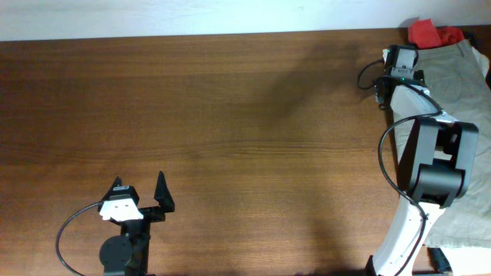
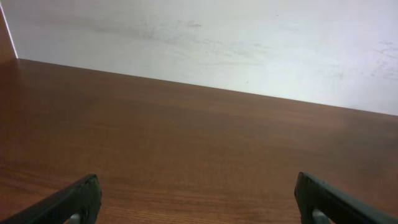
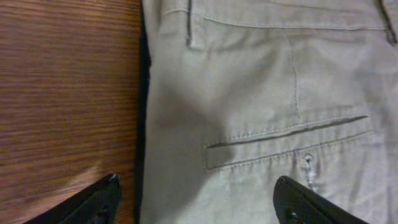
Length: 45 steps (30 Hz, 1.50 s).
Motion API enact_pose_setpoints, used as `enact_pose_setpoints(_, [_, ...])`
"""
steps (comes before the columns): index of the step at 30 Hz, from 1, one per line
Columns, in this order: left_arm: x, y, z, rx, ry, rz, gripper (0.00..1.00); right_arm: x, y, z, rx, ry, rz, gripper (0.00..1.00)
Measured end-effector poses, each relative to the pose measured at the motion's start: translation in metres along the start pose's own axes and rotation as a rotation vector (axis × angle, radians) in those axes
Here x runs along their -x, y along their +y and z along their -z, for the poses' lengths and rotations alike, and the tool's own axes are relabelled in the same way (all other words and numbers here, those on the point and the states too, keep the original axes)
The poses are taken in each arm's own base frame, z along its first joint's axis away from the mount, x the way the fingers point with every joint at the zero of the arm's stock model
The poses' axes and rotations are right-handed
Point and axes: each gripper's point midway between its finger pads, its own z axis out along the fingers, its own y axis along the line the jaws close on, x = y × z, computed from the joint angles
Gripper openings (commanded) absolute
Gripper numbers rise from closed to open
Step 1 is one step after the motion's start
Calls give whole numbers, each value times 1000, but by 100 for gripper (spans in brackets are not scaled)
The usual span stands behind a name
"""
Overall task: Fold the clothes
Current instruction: 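Reach the right gripper to the top of the khaki shorts and grasp them, then drag the khaki shorts left with the right gripper and lay them flat mid-table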
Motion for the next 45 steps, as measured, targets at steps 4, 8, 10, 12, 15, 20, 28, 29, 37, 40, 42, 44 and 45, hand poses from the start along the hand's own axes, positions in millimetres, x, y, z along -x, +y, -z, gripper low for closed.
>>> enact_pose_setpoints(4, [0,0,0,0,0,0,99,0,1,-2,26,-8,-11,60])
enact_pose_setpoints(8, [0,0,0,0,0,0,99,-13,-5,-15,25,21,-28,31])
enact_pose_setpoints(10, [0,0,0,0,0,0,99,-12,-5,-15,27,17,-37,16])
enact_pose_setpoints(12, [0,0,0,0,0,0,99,-11,-6,-15,24,13,-48,4])
enact_pose_setpoints(15, [0,0,0,0,0,0,99,-6,-9,-14,18,8,-98,4])
enact_pose_setpoints(20, [0,0,0,0,0,0,99,-3,-12,-11,16,3,-179,4])
enact_pose_setpoints(28, [0,0,0,0,0,0,99,9,-23,4,10,-20,-271,4])
enact_pose_setpoints(29, [0,0,0,0,0,0,99,11,-25,7,9,-26,-273,4])
enact_pose_setpoints(37, [0,0,0,0,0,0,99,134,-42,194,-39,-448,-334,4])
enact_pose_setpoints(40, [0,0,0,0,0,0,99,156,86,258,230,-537,-201,4])
enact_pose_setpoints(42, [0,0,0,0,0,0,99,149,199,322,498,-576,-146,7])
enact_pose_setpoints(44, [0,0,0,0,0,0,99,112,314,383,780,-528,-112,23])
enact_pose_setpoints(45, [0,0,0,0,0,0,99,92,353,404,863,-503,-91,32])
